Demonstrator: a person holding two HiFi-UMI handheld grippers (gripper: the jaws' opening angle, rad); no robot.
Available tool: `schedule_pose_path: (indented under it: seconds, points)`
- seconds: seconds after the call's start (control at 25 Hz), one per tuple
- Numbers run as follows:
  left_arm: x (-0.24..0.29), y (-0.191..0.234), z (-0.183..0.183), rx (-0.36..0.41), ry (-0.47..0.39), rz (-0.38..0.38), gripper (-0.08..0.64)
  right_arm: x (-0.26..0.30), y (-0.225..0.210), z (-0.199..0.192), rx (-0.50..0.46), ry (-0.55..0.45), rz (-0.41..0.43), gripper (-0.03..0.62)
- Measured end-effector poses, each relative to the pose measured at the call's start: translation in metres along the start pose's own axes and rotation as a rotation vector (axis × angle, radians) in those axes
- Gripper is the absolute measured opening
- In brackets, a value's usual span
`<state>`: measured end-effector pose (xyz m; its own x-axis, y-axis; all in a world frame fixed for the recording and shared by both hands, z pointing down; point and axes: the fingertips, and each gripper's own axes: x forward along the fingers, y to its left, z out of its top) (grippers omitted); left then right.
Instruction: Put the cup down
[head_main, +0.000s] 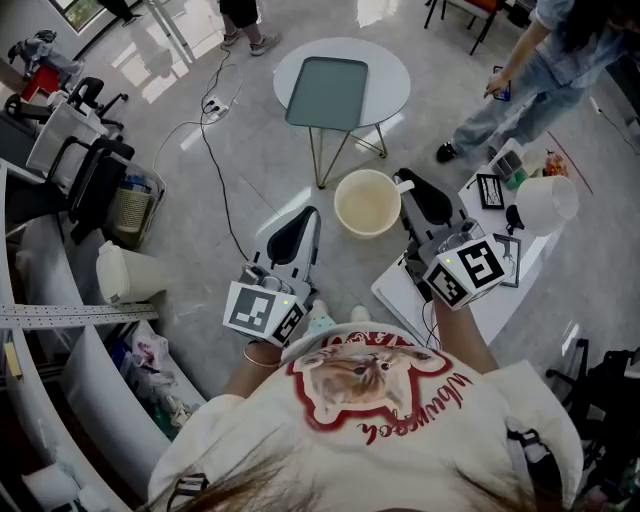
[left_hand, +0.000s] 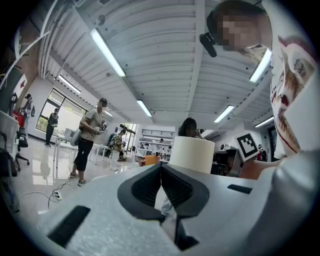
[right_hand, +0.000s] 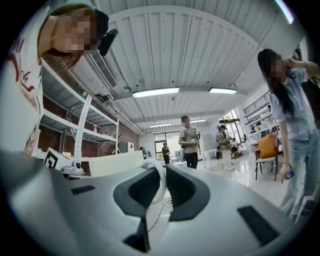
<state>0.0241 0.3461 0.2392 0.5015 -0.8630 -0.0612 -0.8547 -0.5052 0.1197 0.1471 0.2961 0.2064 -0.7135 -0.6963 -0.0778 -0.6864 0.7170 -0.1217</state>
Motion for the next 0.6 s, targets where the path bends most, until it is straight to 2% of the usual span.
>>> schedule_pose_path:
  seconds: [0.2,0.4,0.6]
  points:
    - [-0.005,0.003,0.0,-0.005,-0.004,0.008,0.014,0.001,0.005,0.0,0.03,-0.003,0.011,0.054]
    - [-0.004,0.007,-0.001,-0.008,-0.003,0.009,0.014,0.005,0.008,-0.004,-0.026,0.019,0.006,0.054]
    - [-0.007,0.016,0.0,-0.009,-0.006,0.01,0.014,0.012,0.011,-0.003,0.01,0.001,0.005,0.054]
